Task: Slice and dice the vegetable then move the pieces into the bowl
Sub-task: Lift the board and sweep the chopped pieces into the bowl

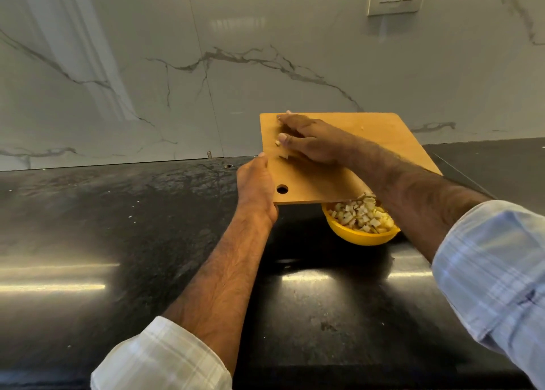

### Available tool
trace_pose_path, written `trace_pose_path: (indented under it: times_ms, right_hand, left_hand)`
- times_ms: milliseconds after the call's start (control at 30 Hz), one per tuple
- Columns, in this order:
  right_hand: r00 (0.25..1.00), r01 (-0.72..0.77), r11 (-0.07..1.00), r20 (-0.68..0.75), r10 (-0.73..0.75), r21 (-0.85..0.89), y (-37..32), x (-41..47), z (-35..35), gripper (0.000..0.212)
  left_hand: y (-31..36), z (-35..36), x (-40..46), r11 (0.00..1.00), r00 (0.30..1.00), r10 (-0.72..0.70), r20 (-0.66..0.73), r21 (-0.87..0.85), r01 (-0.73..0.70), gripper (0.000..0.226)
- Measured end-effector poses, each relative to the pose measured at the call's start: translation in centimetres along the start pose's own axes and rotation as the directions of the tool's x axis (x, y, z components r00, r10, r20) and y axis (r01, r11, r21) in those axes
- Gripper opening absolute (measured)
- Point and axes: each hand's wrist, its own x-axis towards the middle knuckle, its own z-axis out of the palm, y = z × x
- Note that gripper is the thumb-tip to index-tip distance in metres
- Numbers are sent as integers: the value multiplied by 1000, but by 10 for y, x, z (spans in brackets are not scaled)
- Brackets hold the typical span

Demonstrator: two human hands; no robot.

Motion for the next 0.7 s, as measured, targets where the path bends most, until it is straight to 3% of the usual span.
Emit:
trace_pose_path:
  times_ms: [133, 333, 700]
  right_hand:
    - [990, 131, 991, -48, -129, 30, -4, -4, 2, 60]
    - [920, 294, 942, -219, -324, -162, -9, -20, 6, 22]
    - [947, 258, 946, -142, -287, -195, 21, -101, -19, 15]
  left_hand:
    - [-1, 1, 0, 999, 999, -40, -13, -26, 40, 25]
    - [-1, 1, 2, 996, 995, -83, -49, -19, 82, 21]
    - [-1, -4, 6, 1000, 997, -25, -72, 7, 26, 18]
